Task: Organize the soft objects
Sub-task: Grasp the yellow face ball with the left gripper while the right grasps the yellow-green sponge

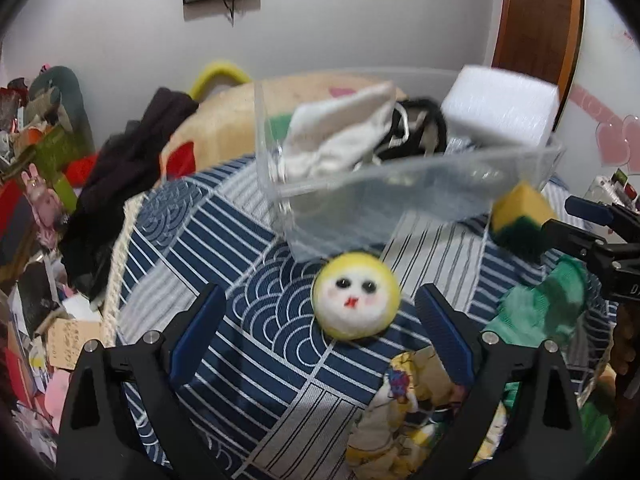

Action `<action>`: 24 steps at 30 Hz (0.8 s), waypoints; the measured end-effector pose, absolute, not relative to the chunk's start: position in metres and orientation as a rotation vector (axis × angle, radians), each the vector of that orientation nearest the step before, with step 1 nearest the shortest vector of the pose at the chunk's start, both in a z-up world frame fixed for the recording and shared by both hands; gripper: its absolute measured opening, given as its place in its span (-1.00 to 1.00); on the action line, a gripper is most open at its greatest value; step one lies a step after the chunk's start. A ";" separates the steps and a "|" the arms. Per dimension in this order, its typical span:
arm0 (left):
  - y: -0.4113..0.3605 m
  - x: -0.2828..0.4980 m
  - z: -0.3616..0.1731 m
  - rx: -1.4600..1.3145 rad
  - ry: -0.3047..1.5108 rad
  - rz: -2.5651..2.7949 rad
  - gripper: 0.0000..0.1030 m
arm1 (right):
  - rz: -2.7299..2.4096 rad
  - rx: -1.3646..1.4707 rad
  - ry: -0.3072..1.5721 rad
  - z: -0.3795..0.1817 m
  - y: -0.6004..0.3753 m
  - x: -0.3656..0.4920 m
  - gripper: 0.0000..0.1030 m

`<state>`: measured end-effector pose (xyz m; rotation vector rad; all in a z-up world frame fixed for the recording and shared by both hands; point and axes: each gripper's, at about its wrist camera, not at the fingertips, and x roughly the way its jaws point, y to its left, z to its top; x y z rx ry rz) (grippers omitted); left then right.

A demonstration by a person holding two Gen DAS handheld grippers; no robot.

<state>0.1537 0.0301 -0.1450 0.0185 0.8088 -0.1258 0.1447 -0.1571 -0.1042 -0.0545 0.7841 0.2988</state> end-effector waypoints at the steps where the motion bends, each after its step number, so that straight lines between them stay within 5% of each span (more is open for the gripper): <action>1: 0.030 0.156 -0.149 0.019 0.818 -0.126 0.76 | 0.306 -0.054 0.789 -0.106 -0.156 0.145 0.72; 6: 0.031 0.166 -0.166 -0.010 0.868 -0.154 0.55 | 0.347 -0.052 0.809 -0.110 -0.150 0.149 0.60; 8: 0.031 0.169 -0.168 -0.018 0.872 -0.161 0.36 | 0.355 -0.062 0.818 -0.112 -0.148 0.150 0.30; 13: 0.023 0.170 -0.170 -0.001 0.867 -0.193 -0.12 | 0.372 -0.084 0.809 -0.111 -0.144 0.146 0.02; 24: 0.024 0.159 -0.163 -0.013 0.834 -0.195 -0.13 | 0.376 -0.070 0.746 -0.096 -0.152 0.131 -0.24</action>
